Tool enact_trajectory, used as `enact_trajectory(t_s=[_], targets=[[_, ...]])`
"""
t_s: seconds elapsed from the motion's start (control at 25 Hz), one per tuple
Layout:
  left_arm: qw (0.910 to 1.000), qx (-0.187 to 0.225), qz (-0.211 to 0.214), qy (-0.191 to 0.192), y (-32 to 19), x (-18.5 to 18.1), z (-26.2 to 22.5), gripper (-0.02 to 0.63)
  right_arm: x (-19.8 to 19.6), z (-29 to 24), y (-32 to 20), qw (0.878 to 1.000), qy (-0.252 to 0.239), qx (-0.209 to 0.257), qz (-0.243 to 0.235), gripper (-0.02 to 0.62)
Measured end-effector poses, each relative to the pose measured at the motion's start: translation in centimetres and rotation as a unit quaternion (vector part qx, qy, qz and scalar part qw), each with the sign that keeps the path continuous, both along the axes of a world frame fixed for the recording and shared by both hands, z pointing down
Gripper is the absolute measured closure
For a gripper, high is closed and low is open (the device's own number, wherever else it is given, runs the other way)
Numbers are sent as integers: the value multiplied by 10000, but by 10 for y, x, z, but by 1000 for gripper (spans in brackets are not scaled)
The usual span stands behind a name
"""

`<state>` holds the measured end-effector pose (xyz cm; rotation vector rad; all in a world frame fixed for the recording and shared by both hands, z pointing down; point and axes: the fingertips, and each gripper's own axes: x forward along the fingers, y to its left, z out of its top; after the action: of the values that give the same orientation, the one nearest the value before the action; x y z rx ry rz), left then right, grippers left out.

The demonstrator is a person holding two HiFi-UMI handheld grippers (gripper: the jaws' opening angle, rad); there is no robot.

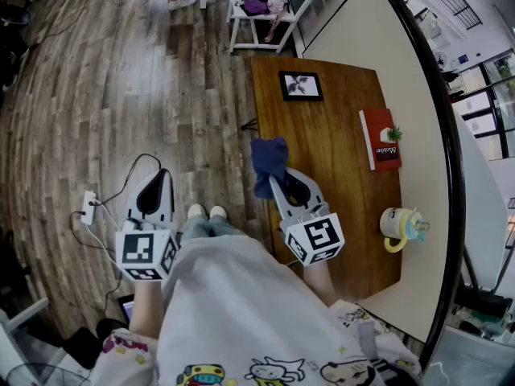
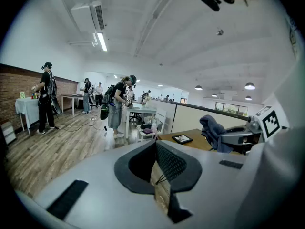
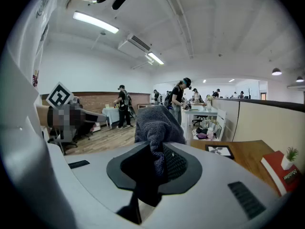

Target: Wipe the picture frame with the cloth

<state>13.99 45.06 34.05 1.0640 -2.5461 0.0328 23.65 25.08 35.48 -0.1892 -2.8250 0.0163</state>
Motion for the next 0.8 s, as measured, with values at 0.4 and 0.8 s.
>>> enact_trajectory(t_s=[0.4, 0.8], targets=[[9997, 88, -201, -94, 8, 10, -8, 590, 6, -13, -6, 9997, -171, -161, 101, 540], [9999, 127, -7, 57, -5, -28, 4, 462, -31, 0, -12, 9994, 84, -288, 198, 540]])
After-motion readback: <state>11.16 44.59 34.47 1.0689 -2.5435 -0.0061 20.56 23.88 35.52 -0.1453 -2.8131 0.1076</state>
